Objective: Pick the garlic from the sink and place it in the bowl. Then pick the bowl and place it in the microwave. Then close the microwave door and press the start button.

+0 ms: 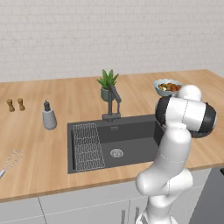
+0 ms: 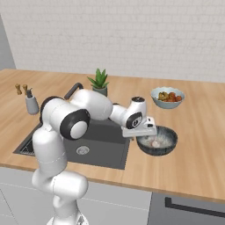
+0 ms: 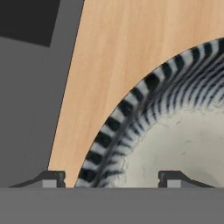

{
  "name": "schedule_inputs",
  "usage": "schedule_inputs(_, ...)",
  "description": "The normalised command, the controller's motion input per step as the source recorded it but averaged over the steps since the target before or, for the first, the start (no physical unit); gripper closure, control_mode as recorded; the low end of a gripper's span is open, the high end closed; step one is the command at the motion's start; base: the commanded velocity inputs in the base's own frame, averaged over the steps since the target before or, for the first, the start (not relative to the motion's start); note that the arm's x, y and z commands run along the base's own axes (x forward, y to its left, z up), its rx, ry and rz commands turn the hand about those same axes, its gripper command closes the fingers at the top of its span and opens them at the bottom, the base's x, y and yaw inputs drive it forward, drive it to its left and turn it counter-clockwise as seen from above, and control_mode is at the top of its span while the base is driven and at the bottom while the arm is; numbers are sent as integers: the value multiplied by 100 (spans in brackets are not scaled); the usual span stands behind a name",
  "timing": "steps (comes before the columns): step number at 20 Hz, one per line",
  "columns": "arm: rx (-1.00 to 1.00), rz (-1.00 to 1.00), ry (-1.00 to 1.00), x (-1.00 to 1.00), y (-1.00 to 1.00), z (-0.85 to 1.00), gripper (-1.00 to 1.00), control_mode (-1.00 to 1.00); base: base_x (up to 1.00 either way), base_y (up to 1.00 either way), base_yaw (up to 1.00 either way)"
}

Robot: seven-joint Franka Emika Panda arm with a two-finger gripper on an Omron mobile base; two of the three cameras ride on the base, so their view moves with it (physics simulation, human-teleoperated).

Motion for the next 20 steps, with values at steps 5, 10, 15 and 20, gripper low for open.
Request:
schedule_inputs(5, 0, 2, 0, 0, -3, -8, 100, -100, 0, 0, 0)
schedule_inputs(10, 0, 0, 1, -11, 0, -2, 100, -100, 0, 0, 0)
schedule_inputs(15, -5, 18, -8, -56, 20, 7, 100, -100, 0, 0, 0)
schedule_inputs(20, -4, 25, 0, -53, 16, 24, 100, -100, 0, 0, 0)
